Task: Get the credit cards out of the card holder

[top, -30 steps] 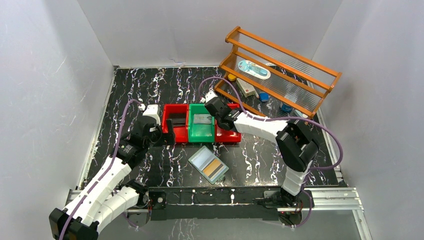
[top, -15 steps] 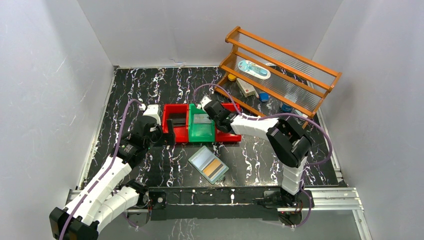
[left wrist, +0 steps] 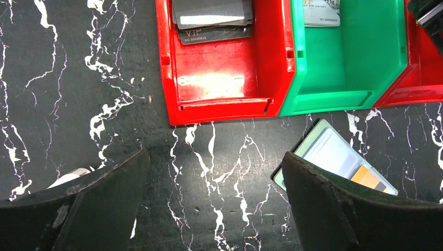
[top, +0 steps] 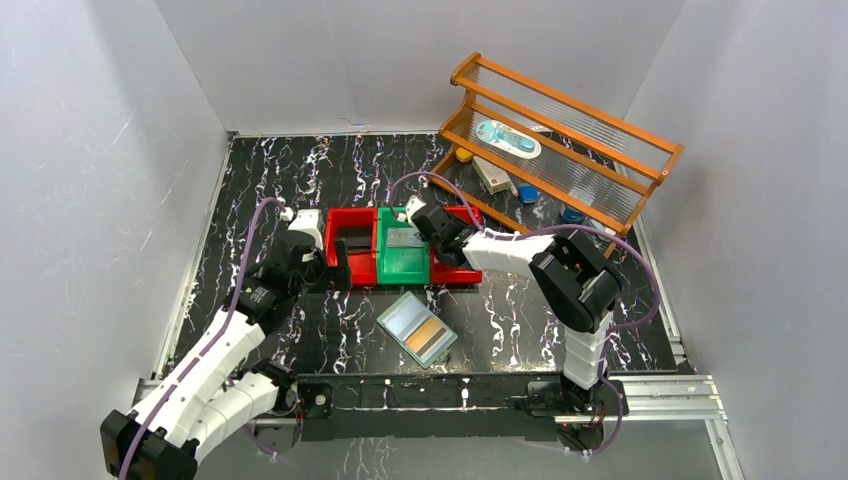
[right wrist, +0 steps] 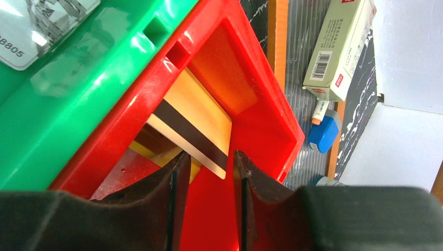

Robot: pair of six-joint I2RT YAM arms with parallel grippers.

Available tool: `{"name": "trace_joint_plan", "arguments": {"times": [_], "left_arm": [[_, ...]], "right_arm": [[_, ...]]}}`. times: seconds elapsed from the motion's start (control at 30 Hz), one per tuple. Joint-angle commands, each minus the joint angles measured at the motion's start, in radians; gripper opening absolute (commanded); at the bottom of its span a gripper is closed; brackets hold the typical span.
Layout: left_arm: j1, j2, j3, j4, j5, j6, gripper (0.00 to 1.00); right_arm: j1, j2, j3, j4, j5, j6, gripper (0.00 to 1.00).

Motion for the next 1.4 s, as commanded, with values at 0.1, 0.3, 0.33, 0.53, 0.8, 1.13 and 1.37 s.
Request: {"name": "trace_joint_plan", "arguments": {"times": [0.1, 0.3, 0.33, 0.53, 0.8, 1.13, 1.37], "left_arm": [[0.004, 0.012, 0.012, -0.005, 0.004, 0.013, 0.98], [0.004, 0.019, 0.011, -0.007, 0.007, 0.012, 0.98], [0.004, 0.018, 0.013, -0.007, 0.006, 0.013, 0.98], [0.004, 0.019, 0.011, -0.007, 0.009, 0.013, 0.98], [0.004, 0.018, 0.014, -0.008, 0.012, 0.015, 0.98], [0.004, 0.017, 0.013, -0.007, 0.020, 0.016, 0.98], [0.004, 0.022, 0.016, -0.008, 0.043, 0.027, 0.98]], "right_arm": [[-0.007, -0.053, -0.021, 0.023, -0.025, -0.002, 0.49], [-0.010, -0.063, -0.023, 0.001, -0.040, 0.015, 0.52], [-0.012, -0.066, -0.024, -0.005, -0.042, 0.022, 0.52], [-0.012, -0.132, -0.034, -0.034, -0.092, 0.084, 0.55], [-0.013, -0.257, 0.015, -0.162, -0.162, 0.329, 0.56], [-0.009, -0.519, -0.255, -0.070, -0.696, 1.134, 0.56], [0.212, -0.561, -0.409, 0.037, -0.570, 1.492, 0.56]]}}
